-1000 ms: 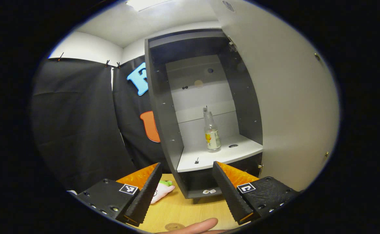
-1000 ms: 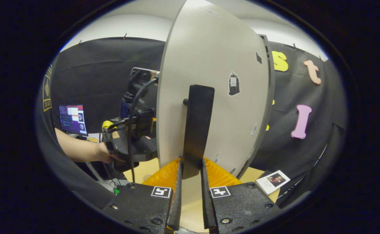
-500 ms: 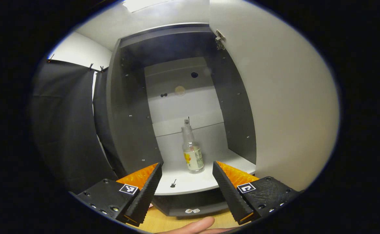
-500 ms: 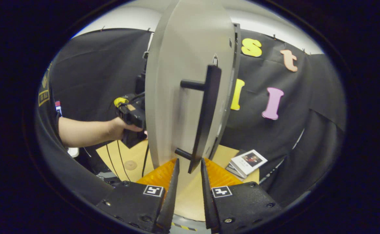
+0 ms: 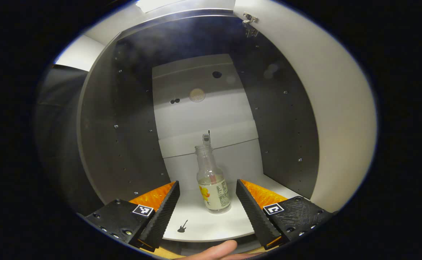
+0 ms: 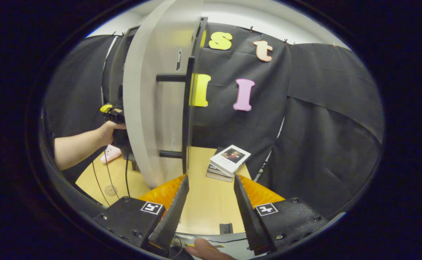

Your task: Open the cabinet door with the right hand, grasp the bottle in the cabinet with the left hand and place it on the coaster, then close the cabinet door with the right hand.

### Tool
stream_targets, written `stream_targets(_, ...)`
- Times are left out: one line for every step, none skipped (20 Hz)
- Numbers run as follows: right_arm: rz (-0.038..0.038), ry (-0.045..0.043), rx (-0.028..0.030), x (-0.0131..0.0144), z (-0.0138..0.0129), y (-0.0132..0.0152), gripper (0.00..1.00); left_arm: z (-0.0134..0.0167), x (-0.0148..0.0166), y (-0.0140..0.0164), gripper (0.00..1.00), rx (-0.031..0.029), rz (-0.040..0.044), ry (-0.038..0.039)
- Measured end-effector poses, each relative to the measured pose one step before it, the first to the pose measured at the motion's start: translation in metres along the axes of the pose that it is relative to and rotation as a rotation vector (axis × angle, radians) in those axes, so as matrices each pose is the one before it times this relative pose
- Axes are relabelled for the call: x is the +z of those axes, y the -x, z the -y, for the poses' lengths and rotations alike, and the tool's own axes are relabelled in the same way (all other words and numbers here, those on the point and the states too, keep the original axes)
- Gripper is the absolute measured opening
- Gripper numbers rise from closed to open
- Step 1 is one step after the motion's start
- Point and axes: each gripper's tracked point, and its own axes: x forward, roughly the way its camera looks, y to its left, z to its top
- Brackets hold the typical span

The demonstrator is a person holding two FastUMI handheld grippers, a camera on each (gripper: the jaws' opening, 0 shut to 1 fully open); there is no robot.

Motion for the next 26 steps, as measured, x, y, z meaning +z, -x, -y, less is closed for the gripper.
stream_targets(0.00189,-0.00686,-0.03253,0.00022,0.00414,0.00216,0.79,-0.00223,-0.0009,-0.01154,0.95,0.00809,-0.0003,0.00471)
stream_targets(-0.00166,-0.01187,-0.02388,-0.00248,0.00089,0.00113,0.79,-0.0031,-0.00018,-0.00885,0.95,0.00872,0.00055,0.00634)
stream_targets(-0.00296,-0.01334,-0.01576,-0.00154,0.00093,0.00271,0.8,-0.00101,0.0001,-0.00926,0.95,0.00859,0.0034,0.00448)
stream_targets(-0.00001,-0.01394,-0.0185,-0.00045,0.00169,0.00163,0.8,0.00376,-0.00067,-0.00872,0.95,-0.00629,0.00434,-0.00191)
stream_targets(0.00357,-0.01157,-0.01874,0.00044,0.00069,0.00148,0.8,0.00143,-0.00198,-0.0075,0.95,-0.00288,-0.00727,-0.00458)
stream_targets(0.00441,-0.01104,-0.01856,0.00157,0.00166,0.00311,0.8,0.00097,-0.00133,-0.0074,0.94,-0.00405,-0.00491,-0.00233)
stream_targets(-0.00262,-0.00619,-0.00796,-0.00056,-0.00062,0.00146,0.8,0.0009,-0.00115,-0.00638,0.95,-0.00044,0.00015,0.00308)
stream_targets(-0.01624,0.0002,0.00674,-0.00444,-0.00313,0.00232,0.8,-0.00001,-0.00102,-0.00599,0.94,-0.0039,0.00084,0.00547)
stream_targets(-0.01896,0.0046,0.00206,-0.00314,-0.00283,0.00256,0.8,0.0002,-0.00415,-0.0063,0.94,-0.00499,-0.00755,0.00563)
stream_targets(-0.01181,0.00167,-0.00595,-0.00195,0.00182,0.00288,0.8,0.00154,-0.00415,-0.00478,0.94,-0.00103,-0.01615,0.00434)
stream_targets(-0.00299,-0.00005,-0.00213,0.00031,-0.00086,0.00172,0.8,0.0005,-0.00147,-0.0039,0.94,-0.00824,-0.00435,0.0039)
stream_targets(-0.00011,-0.00172,-0.00959,0.00018,-0.00037,-0.00017,0.8,0.00073,-0.00094,-0.00596,0.94,-0.00337,0.00043,0.0002)
stream_targets(-0.00157,-0.00382,-0.00877,-0.00009,-0.00059,-0.00006,0.8,0.00234,-0.00137,-0.00309,0.94,-0.0116,-0.00119,-0.00018)
stream_targets(-0.0043,-0.00434,-0.00407,-0.00075,-0.00102,-0.00139,0.8,0.00181,-0.00134,-0.0025,0.94,-0.00694,-0.00139,0.00121)
stream_targets(-0.00248,-0.0032,-0.00009,0.00005,-0.00215,-0.00119,0.8,0.00139,-0.00218,-0.00169,0.94,-0.00252,-0.00249,0.00253)
stream_targets(-0.00444,0.00133,0.00228,-0.00072,-0.00176,-0.00035,0.8,0.00292,-0.00128,-0.00141,0.94,-0.00123,-0.00236,0.00074)
stream_targets(-0.00741,0.00541,0.00835,-0.00143,-0.00306,-0.00066,0.8,0.00126,0.0011,-0.00037,0.93,-0.00182,0.00361,0.0028)
stream_targets(-0.00814,0.00933,0.01721,-0.00183,-0.00474,0.00227,0.8,0.00073,0.00136,-0.00045,0.91,0.0024,0.00711,0.00297)
stream_targets(-0.00557,0.00493,0.00773,0.00014,-0.00225,0.0011,0.8,0.00102,0.00197,0.00012,0.86,0.00321,0.00651,0.00347)
stream_targets(-0.0035,0.00015,0.00876,-0.00026,-0.00134,-0.00064,0.8,0.00073,-0.00006,-0.00119,0.83,-0.00457,0.00267,0.00687)
stream_targets(-0.00365,-0.00131,0.00741,-0.00108,-0.00281,-0.00063,0.8,-0.00073,-0.00021,0.00182,0.78,0.00319,0.00442,0.00554)
stream_targets(-0.00486,-0.00395,0.00354,-0.00156,-0.00205,-0.00017,0.8,-0.00137,0.00087,-0.00183,0.78,0.00128,0.00381,0.00971)
stream_targets(-0.00157,-0.00926,0.00129,-0.00044,-0.00127,0.00121,0.8,-0.00123,-0.00061,-0.00006,0.76,0.00334,0.0009,0.00882)
stream_targets(0.00174,-0.0114,-0.00695,0.00071,0.00106,0.00073,0.8,-0.00072,-0.00087,0.00059,0.76,0.00326,-0.00221,0.00317)
stream_targets(0.01687,-0.01244,-0.01686,0.00358,0.00357,0.00123,0.8,0.00091,0.00014,0.00018,0.86,-0.00554,-0.00217,0.00293)
stream_targets(0.02232,-0.01131,-0.01955,0.00358,0.00398,0.0008,0.84,0.00032,-0.00026,0.00105,0.76,-0.00834,-0.00207,0.00769)
